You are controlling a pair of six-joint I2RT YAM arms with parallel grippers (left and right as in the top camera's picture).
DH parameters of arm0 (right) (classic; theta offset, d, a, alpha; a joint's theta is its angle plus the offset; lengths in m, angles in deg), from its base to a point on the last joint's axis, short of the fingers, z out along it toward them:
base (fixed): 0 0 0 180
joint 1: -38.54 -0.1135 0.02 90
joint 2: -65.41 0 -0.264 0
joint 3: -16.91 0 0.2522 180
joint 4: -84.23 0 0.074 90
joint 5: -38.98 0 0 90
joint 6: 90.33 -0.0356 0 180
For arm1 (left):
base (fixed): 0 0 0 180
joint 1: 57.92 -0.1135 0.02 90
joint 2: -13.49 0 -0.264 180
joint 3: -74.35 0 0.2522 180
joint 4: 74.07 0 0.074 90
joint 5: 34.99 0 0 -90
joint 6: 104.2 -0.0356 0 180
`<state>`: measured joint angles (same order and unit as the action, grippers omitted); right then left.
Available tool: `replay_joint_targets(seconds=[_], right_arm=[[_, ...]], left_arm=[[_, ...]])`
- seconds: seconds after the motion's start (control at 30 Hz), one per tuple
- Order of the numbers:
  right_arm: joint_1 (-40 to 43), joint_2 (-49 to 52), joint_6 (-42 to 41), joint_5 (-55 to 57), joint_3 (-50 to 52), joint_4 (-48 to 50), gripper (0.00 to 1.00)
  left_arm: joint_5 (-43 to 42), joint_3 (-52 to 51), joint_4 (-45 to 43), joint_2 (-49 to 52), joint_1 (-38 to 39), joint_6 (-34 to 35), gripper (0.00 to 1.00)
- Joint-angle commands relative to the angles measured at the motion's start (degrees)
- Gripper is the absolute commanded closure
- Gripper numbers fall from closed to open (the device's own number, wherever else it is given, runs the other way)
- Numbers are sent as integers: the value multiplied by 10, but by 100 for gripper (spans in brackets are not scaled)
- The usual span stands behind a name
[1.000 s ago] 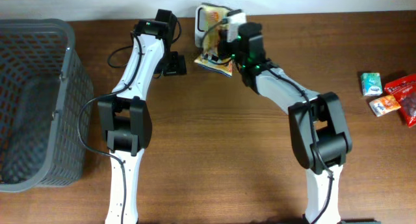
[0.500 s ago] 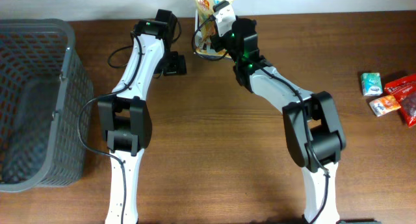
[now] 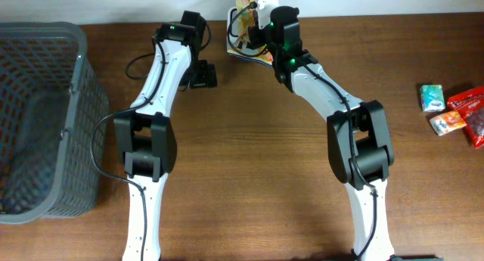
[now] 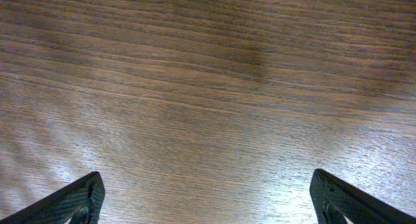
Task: Scan the item barcode
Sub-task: 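Hold the yellow bag up in front of the white scanner, then carry the yellow bag right and drop it on the item pile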
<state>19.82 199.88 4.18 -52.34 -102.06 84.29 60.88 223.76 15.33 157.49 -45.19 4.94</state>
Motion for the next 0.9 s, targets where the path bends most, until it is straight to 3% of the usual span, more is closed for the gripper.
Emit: replay_joint_targets(seconds=[0.0, 0.07, 0.17, 0.33, 0.43, 0.5, 0.63, 0.8, 0.87], right_arm=[[-1, 4, -74, -23, -9, 4, 96], [-8, 4, -126, -67, -9, -17, 96], [-30, 4, -119, 48, -9, -83, 96], [-10, -52, -148, 51, -9, -38, 96], [86, -137, -239, 89, -9, -122, 96], [202, -168, -314, 111, -9, -300, 96], [375, -167, -325, 162, -9, -536, 96], [529, -165, -322, 136, -8, -606, 95], [552, -160, -320, 67, -8, -607, 86]], left_arm=[[4, 0, -1, -13, 0, 6, 1], [4, 0, -1, -13, 0, 6, 1], [4, 0, -1, -13, 0, 6, 1], [4, 0, -1, -13, 0, 6, 1], [4, 0, -1, -13, 0, 6, 1], [4, 0, -1, -13, 0, 6, 1], [4, 0, -1, -13, 0, 6, 1], [4, 0, -1, -13, 0, 6, 1], [4, 0, -1, -13, 0, 6, 1]])
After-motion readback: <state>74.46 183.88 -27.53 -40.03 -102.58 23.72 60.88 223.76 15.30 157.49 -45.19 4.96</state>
